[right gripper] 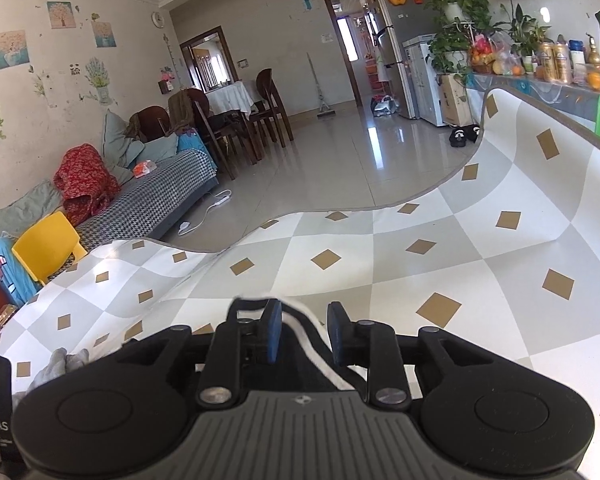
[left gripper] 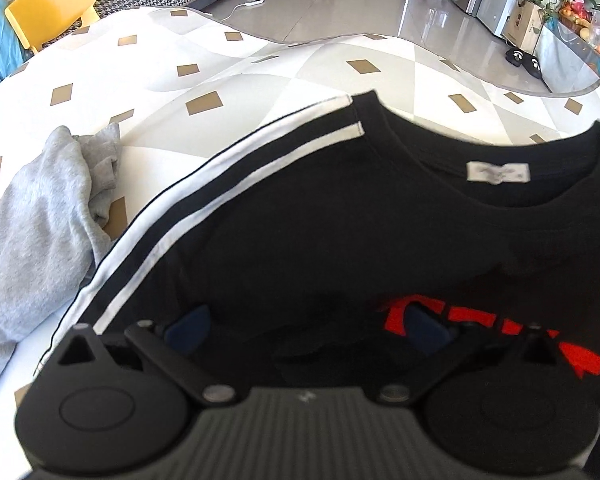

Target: Fold clothes

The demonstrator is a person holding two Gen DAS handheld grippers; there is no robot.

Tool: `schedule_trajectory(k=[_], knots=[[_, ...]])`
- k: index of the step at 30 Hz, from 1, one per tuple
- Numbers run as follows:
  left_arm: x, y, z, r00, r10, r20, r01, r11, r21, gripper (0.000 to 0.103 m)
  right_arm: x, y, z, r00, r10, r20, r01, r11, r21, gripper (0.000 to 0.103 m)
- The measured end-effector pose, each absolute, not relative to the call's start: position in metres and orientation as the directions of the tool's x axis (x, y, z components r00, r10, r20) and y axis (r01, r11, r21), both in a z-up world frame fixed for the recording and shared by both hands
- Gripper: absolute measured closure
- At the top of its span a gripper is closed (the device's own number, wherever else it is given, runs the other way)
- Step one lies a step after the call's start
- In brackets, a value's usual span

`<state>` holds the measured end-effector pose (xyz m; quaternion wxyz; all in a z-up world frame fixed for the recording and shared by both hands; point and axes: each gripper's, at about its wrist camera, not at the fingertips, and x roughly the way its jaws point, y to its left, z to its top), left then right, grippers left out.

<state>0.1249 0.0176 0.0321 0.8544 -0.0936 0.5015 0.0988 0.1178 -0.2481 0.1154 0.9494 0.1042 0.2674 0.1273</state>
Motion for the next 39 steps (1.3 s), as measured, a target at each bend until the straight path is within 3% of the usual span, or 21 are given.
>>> schedule_trajectory(k=[8,13,28,39], knots=[[0.145,-0.008,0.028,0.478,0.035,-0.878,-0.236,0.968,-0.09,0.0,0.121,-0.275,0.107,0.807,0.247,-0.537,-0.111,0.956,0.272,0.073],[0.109,0.019,0.013,0.466,0.017,-0.885,-0.238,0.965,-0.107,0.0,0.116,-0.291,0.099,0.784,0.224,-0.579,-0.087,0.963,0.254,0.073],[0.098,0.024,0.026,0.457,0.02,-0.889,-0.236,0.967,-0.099,0.0,0.105,-0.312,0.046,0.614,0.196,-0.764,-0.029,0.974,0.226,0.072],[0.102,0.021,0.021,0.445,0.032,-0.895,-0.217,0.973,-0.073,0.0,0.113,-0.305,0.025,0.563,0.215,-0.798,0.013,0.963,0.269,0.072]])
